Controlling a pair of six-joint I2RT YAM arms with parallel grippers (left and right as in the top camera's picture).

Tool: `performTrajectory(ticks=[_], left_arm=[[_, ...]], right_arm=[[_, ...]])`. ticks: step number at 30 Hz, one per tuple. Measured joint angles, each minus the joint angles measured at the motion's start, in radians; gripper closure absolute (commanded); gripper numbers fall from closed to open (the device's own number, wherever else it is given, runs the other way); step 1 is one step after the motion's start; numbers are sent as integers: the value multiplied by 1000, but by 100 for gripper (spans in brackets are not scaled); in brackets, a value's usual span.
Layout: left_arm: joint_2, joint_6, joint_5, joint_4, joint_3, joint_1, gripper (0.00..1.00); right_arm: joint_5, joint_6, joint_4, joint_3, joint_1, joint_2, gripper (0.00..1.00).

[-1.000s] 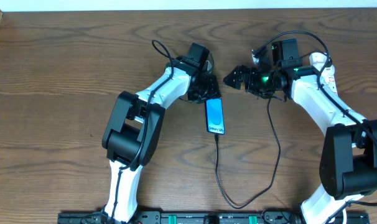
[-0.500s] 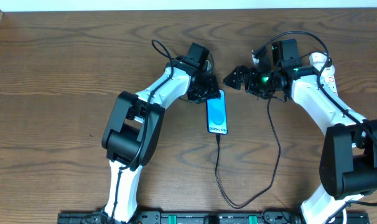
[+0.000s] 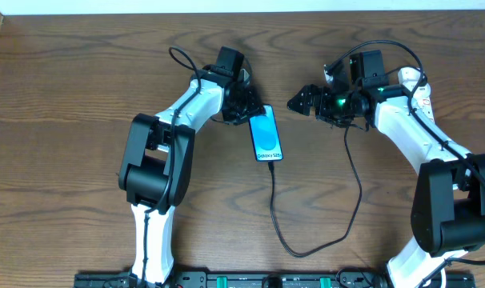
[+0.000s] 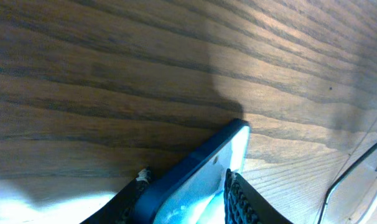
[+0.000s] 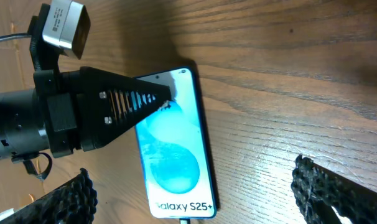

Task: Plug charger to phone and switch on socket
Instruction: 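Open the left gripper to release the phone flat on the table, then raise the left gripper away and move the right gripper to the power strip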

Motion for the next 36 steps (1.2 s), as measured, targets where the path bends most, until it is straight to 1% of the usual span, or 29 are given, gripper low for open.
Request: performTrajectory(ticks=[2, 9, 10, 11, 13, 14, 15, 19, 24, 28, 30, 33, 36], left_arm=[[-1, 0, -3, -6, 2, 1, 55], [-5, 1, -14, -30, 4, 1, 55], [-5, 0, -14, -30, 4, 1, 54], [-5, 1, -14, -30, 4, 1, 49], [-6, 2, -21, -31, 5, 1, 47], [-8, 0, -33, -33, 8, 0, 47], [-11, 3, -57, -36, 9, 0, 44], [-23, 32, -134, -44, 9, 18, 41], [-54, 77, -201, -71, 9, 93, 39], [-164, 138, -258, -127, 7, 147, 40], [-280, 200, -315, -204, 7, 161, 38], [-409, 282, -403, -325, 8, 159, 39], [-489, 317, -449, -379, 8, 159, 39]], right_arm=[[0, 0, 0, 0, 0, 0, 1], [0, 0, 0, 0, 0, 0, 1], [0, 0, 0, 0, 0, 0, 1], [0, 0, 0, 0, 0, 0, 1], [0, 0, 0, 0, 0, 0, 1], [0, 0, 0, 0, 0, 0, 1], [0, 0, 0, 0, 0, 0, 1], [0, 0, -7, 0, 0, 0, 1], [6, -4, -7, 0, 0, 0, 1], [23, -7, -7, 0, 0, 0, 1], [31, -7, -7, 0, 0, 0, 1], [62, -8, -11, 0, 0, 0, 1], [87, -7, -14, 0, 0, 0, 1]])
